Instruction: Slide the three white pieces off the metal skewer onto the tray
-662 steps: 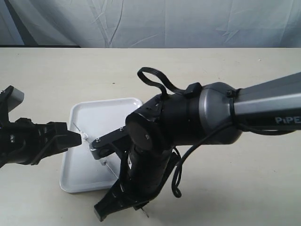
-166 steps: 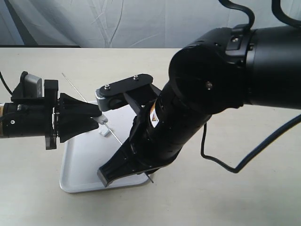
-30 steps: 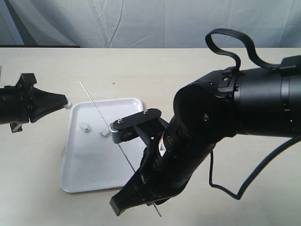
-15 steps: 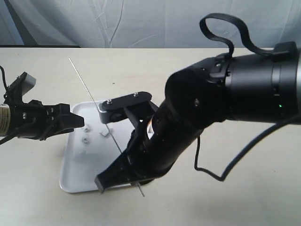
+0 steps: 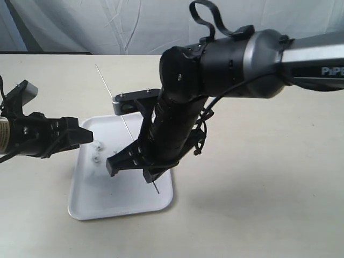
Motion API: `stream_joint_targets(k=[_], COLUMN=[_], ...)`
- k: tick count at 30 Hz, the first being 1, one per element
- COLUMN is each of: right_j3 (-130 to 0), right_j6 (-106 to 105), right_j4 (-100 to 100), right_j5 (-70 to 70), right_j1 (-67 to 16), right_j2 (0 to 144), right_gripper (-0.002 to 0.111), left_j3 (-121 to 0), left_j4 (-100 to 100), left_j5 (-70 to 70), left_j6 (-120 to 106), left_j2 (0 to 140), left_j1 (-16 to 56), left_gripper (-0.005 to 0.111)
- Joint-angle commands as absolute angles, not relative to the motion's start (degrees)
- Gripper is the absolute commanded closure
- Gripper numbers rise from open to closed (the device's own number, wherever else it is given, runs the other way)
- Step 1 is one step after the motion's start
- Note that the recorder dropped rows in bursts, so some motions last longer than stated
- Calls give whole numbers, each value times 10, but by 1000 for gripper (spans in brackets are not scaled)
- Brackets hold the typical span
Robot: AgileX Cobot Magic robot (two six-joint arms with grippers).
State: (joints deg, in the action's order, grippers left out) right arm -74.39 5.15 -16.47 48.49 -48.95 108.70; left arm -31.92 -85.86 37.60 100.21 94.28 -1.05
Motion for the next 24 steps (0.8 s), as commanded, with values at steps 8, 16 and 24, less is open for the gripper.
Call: stream_joint_targets(k=[8, 16, 24], right_j3=[-765, -765, -765], right_j6=[45, 45, 46], right_j4=[-159, -159, -97], right_j5=[506, 507, 559], right_j1=[-487, -487, -487], right_j2=[1164, 1164, 1138], right_gripper=[106, 86, 86], left_j3=[-321, -321, -321], left_j4=[-865, -869, -921], left_j5=[345, 346, 336], left_j6=[1002, 1004, 1009], left_j2=[894, 894, 851], left_j1=[-5, -5, -24], left_gripper=[63, 63, 63])
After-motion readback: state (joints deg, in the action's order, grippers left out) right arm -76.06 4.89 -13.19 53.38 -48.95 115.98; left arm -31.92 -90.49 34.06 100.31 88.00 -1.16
